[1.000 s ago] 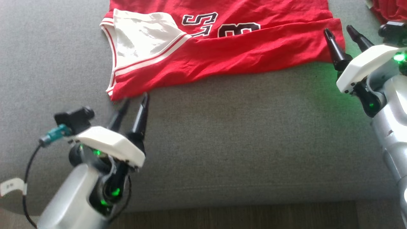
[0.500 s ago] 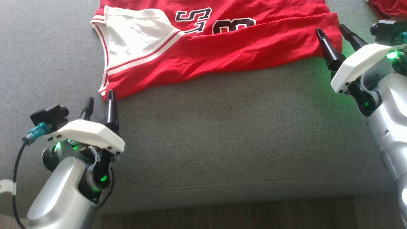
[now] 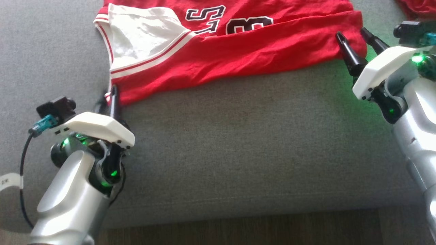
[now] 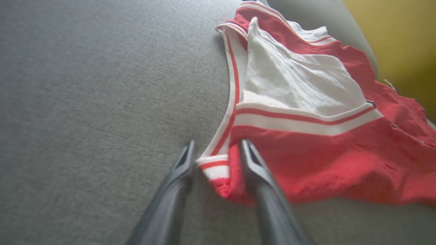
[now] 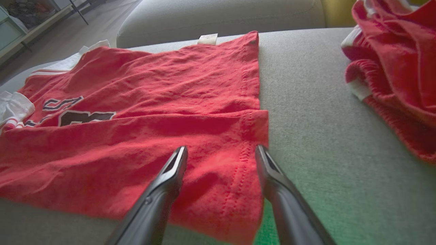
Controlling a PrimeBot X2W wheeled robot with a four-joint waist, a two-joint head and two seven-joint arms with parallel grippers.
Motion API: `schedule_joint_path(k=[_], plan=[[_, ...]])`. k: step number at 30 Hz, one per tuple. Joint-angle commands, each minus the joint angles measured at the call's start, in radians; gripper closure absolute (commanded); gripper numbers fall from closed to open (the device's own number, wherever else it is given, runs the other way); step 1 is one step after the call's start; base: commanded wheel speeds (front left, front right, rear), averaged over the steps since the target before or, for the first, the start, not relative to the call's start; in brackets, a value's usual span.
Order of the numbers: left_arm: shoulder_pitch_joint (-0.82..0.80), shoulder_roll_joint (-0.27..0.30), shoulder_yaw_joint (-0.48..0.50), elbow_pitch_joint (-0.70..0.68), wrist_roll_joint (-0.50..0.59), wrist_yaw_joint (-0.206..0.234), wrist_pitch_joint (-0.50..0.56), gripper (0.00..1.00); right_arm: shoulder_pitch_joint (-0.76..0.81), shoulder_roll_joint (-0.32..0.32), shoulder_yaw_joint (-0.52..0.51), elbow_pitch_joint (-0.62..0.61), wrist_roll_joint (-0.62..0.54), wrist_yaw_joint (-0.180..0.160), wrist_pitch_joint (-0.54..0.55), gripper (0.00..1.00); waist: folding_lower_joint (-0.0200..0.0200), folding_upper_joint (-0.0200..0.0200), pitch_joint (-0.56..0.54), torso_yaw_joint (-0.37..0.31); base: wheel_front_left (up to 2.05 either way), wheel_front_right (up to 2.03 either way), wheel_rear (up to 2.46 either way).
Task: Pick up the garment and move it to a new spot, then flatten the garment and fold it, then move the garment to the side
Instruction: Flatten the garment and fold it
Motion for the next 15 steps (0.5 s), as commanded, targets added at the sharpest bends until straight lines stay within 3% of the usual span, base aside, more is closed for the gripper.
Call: schedule_joint_path(k=[1, 7, 15], plan=[[-0.013, 0.009, 0.018, -0.004, -0.006, -0.011, 0.012, 1.0, -0.026, 0.012, 0.011, -0.015, 0.016, 0.0, 0.009, 0.0, 0.0, -0.0001, -0.002, 0.002, 0.0, 0.0, 0.0], [0.001, 0.005, 0.009, -0.016, -0.008, -0.039, -0.008, 1.0, -0.04, 0.051, -0.027, 0.082, 0.06, 0.0, 0.076, 0.0, 0.0, -0.0001, -0.015, 0.018, 0.0, 0.0, 0.0], [0.004, -0.002, -0.004, -0.046, -0.005, -0.046, -0.016, 1.0, -0.104, 0.044, -0.081, 0.32, -0.053, 0.0, 0.067, 0.0, 0.0, -0.0001, -0.024, 0.053, 0.0, 0.0, 0.0]])
